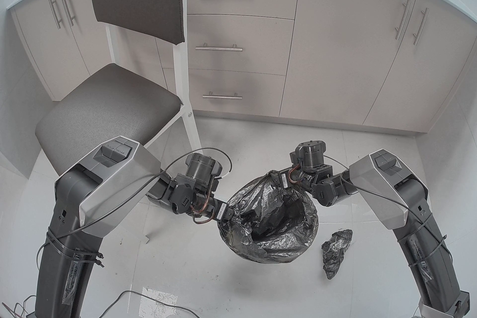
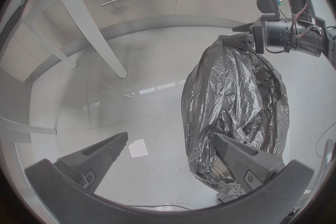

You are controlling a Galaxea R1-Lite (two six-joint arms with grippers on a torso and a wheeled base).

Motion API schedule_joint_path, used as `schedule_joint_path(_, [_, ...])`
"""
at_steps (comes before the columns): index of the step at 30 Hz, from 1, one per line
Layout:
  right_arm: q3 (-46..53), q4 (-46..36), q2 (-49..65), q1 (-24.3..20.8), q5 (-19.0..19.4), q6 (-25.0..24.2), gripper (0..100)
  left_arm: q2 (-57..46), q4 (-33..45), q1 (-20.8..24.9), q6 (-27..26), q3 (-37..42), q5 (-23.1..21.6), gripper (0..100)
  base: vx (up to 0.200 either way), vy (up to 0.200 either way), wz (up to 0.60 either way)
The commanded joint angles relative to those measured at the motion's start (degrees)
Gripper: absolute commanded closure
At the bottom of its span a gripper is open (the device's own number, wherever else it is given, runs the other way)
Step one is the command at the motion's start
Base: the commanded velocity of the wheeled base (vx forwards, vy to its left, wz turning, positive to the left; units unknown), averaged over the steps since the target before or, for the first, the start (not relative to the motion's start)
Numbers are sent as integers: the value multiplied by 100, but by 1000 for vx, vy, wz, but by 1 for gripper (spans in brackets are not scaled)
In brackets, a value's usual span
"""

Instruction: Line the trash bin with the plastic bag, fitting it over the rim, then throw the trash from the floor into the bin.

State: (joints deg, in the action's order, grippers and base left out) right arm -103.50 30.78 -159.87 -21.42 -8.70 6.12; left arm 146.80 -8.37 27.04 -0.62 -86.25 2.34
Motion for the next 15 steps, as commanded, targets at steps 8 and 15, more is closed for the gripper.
schedule_joint_path(8, [-56,-2,-115,173,0,3,0,-2,-6,3,18,29,12,0,0,0,0])
schedule_joint_path(15, [40,7,131,164,0,-137,0,-46,-6,21,247,29,3,0,0,0,0])
